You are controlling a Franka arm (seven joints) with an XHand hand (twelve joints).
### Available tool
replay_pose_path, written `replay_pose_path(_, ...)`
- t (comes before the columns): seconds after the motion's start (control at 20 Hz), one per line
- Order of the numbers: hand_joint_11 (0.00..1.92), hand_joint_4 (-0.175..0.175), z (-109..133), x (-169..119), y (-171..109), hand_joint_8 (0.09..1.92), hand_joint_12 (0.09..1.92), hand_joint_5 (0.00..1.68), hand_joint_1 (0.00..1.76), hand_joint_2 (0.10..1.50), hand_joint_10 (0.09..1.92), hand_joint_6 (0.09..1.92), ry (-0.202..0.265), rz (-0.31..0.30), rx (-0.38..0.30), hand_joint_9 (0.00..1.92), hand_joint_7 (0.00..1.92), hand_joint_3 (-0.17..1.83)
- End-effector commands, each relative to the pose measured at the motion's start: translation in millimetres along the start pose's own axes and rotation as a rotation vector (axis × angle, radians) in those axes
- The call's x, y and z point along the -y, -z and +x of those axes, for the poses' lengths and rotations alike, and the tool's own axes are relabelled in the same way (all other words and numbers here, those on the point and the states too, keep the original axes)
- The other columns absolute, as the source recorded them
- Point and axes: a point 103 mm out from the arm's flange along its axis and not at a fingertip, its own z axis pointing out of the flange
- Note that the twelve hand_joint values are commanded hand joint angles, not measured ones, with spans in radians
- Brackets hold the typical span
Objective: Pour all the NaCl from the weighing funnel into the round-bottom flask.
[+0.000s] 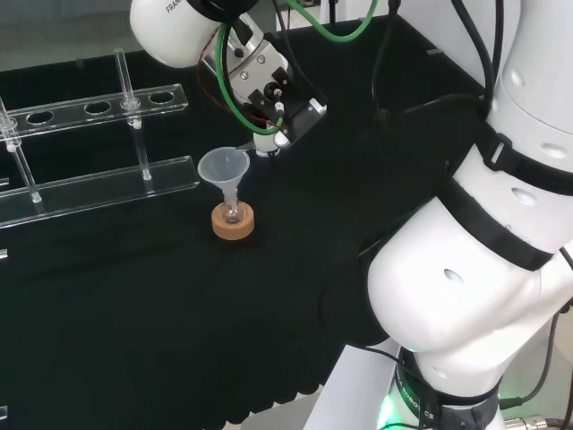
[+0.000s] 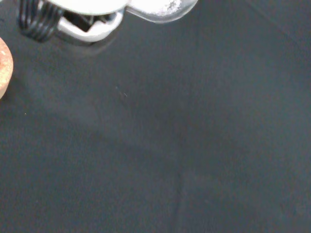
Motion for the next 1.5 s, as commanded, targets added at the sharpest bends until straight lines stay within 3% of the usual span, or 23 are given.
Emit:
replay_pose_path(0.05,0.74,0.175,1,1,4,0.67,1.11,1.32,1.13,0.68,0.36,0.56,-0.001,0.001,0.026,0.95,0.55,0.57)
replay_pose_path(1.5,0.74,0.175,13,2,18,0.66,1.11,1.31,1.13,0.68,0.35,0.58,-0.015,-0.004,0.162,0.94,0.53,0.58)
